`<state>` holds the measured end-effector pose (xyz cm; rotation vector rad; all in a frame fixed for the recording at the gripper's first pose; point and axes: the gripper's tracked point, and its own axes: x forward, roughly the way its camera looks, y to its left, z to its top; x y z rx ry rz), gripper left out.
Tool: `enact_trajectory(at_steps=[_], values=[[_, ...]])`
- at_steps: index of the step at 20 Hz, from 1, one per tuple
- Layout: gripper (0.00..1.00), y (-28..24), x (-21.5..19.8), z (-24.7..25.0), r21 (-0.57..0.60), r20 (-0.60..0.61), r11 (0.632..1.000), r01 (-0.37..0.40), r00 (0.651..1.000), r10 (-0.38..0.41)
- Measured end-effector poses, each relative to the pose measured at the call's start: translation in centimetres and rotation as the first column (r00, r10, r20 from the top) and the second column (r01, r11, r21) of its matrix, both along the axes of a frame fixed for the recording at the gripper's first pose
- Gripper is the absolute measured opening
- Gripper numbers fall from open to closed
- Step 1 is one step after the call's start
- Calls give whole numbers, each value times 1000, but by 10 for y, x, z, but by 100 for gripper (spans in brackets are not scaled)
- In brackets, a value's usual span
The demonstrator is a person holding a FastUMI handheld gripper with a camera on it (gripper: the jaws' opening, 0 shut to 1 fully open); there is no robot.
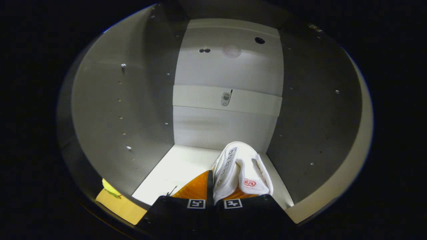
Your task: Open the shoe cabinet door, grab the shoes and put them into the shoe cabinet, then close the shoe cabinet door.
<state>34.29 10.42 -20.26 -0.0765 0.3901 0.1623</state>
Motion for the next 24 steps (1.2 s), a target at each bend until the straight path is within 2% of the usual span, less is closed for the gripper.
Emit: enact_trajectory(at_steps=[7, 11, 16, 18, 21, 24], values=[[5, 9, 56, -62, -150, -105, 988, -39, 994, 23], [6, 14, 69, -67, -144, -99, 990, -11, 995, -3], [16, 17, 71, -71, -164, -95, 986, -14, 995, -2], [25, 20, 69, -72, -144, -118, 989, -22, 993, 5], [49, 31, 57, -78, -109, -174, 992, -57, 984, 37], [84, 34, 43, -71, -105, -189, 992, -68, 981, 47]])
